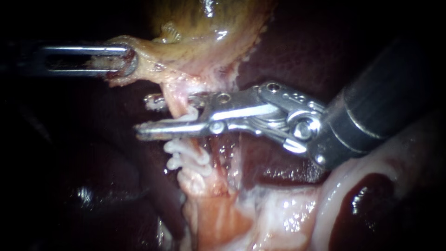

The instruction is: Clipping third clip left tube

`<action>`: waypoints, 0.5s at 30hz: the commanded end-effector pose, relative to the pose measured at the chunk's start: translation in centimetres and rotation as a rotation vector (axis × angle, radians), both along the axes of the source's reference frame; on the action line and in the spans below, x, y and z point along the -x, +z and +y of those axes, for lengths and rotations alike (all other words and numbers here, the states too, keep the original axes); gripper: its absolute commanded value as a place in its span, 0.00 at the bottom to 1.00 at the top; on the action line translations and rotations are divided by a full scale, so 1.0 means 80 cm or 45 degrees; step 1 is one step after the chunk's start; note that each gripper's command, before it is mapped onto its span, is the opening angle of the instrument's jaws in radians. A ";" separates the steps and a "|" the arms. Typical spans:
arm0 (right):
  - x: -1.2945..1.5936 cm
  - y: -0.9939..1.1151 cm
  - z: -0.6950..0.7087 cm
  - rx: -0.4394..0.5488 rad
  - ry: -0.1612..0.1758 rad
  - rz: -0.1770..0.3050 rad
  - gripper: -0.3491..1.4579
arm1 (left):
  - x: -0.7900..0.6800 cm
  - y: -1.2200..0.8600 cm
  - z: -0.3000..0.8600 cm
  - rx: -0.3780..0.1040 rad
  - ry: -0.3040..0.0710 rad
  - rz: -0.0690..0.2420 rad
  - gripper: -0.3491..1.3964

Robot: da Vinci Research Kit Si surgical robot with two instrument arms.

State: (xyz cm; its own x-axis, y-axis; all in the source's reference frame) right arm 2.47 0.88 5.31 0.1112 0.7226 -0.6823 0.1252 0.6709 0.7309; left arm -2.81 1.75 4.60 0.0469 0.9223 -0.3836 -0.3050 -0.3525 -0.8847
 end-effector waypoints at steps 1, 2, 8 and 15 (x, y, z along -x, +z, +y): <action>0.0001 -0.0001 0.0000 -0.001 -0.004 0.000 0.16 | 0.0000 0.0001 0.0000 0.000 0.000 -0.001 0.00; 0.0002 -0.0001 -0.0001 0.000 -0.003 -0.005 0.09 | 0.0000 0.0001 0.0000 0.000 0.000 -0.001 0.00; 0.0004 -0.0003 0.0001 -0.009 -0.046 -0.068 0.00 | 0.0000 0.0001 0.0000 0.000 0.000 -0.001 0.00; 0.0002 -0.0002 0.0000 -0.008 -0.053 -0.072 0.00 | 0.0000 0.0001 0.0000 0.000 0.000 0.000 0.00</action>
